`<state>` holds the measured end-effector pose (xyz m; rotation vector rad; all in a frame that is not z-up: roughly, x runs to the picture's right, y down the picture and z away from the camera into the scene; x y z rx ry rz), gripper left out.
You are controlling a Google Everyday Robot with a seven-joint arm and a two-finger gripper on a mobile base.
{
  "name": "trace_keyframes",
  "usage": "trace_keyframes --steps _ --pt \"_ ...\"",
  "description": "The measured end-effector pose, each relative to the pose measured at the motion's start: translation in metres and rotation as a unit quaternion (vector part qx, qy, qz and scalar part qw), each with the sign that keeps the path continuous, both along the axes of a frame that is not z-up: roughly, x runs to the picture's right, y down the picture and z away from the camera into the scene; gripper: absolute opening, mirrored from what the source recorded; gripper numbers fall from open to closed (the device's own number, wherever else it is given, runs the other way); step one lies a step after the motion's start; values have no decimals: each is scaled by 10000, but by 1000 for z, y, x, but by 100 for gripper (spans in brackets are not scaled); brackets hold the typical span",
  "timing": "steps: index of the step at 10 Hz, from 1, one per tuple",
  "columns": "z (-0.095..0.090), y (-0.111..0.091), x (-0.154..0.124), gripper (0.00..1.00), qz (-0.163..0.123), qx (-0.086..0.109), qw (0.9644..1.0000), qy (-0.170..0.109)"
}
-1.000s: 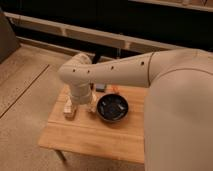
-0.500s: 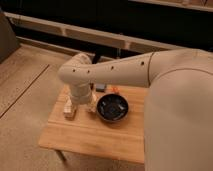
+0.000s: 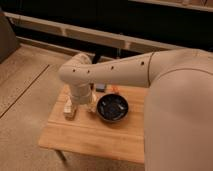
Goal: Drag the pepper across the table
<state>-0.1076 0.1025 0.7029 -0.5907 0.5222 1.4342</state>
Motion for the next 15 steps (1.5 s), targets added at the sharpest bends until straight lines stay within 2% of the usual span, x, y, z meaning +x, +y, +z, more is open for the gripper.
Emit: trace_keyframes --steps 4,6,7,9,10,11,15 --pt "1 -1 0 65 10 14 10000 -9" --pt "6 -33 -16 65 37 445 9986 -295" --pt "9 -62 -28 65 34 788 9951 -590" --pt "15 -101 -25 65 30 1165 9896 -847" --pt "18 -117 -19 65 47 1291 9874 -914" --pt "21 -126 -8 65 75 1363 9867 -880" --pt "23 -125 -11 65 22 1322 9871 -909"
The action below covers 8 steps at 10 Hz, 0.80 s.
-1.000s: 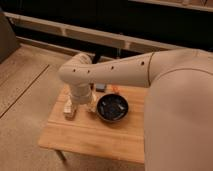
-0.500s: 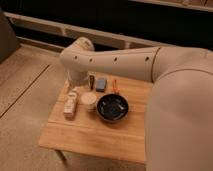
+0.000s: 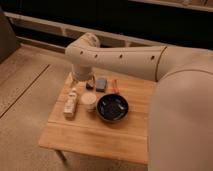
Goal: Drag the pepper across the table
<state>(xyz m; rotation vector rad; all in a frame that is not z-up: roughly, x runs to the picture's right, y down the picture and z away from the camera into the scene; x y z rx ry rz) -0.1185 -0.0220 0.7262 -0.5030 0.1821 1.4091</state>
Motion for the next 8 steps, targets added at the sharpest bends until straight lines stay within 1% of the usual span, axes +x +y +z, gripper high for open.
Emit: trace_keyframes --steps 1,2,3,4,5,6,7,8 --pt "7 1 -4 65 -160 -45 9999 -7" --pt "19 -3 -10 65 -393 -47 9992 -15" --pt "36 -14 -6 65 -597 -11 9982 58" --pt "47 -26 1 65 -708 34 9974 153" --pt "57 -39 8 65 -789 89 9965 244" --pt "62 -51 14 65 -817 167 9960 306" --pt "69 -71 33 65 -843 284 9949 486" --pt "73 -81 42 65 -822 361 9944 562"
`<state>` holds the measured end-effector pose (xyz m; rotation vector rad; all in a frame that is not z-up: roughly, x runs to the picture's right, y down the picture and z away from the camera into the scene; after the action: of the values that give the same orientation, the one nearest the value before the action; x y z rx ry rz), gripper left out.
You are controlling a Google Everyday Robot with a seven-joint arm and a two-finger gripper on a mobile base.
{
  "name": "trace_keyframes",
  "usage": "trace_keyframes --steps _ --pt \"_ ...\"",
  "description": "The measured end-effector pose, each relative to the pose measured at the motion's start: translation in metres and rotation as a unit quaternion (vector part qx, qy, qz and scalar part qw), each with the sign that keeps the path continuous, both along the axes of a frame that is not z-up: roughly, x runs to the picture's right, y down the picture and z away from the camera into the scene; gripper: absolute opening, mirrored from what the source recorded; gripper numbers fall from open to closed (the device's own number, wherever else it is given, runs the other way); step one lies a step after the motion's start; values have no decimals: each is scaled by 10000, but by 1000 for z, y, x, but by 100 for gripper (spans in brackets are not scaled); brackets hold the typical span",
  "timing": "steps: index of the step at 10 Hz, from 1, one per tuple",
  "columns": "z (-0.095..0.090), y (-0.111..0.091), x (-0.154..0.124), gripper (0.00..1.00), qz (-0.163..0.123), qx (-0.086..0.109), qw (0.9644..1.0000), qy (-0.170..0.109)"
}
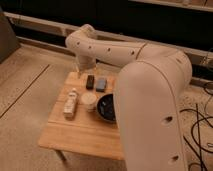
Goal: Drag the pepper across the table
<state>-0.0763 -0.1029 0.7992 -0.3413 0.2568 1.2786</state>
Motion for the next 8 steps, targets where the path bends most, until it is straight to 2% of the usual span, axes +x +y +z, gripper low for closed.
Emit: trace_keyframes --steps 2,8 --pt "9 -18 20 65 132 161 9997 151" --pt "11 -18 21 65 134 161 9996 174"
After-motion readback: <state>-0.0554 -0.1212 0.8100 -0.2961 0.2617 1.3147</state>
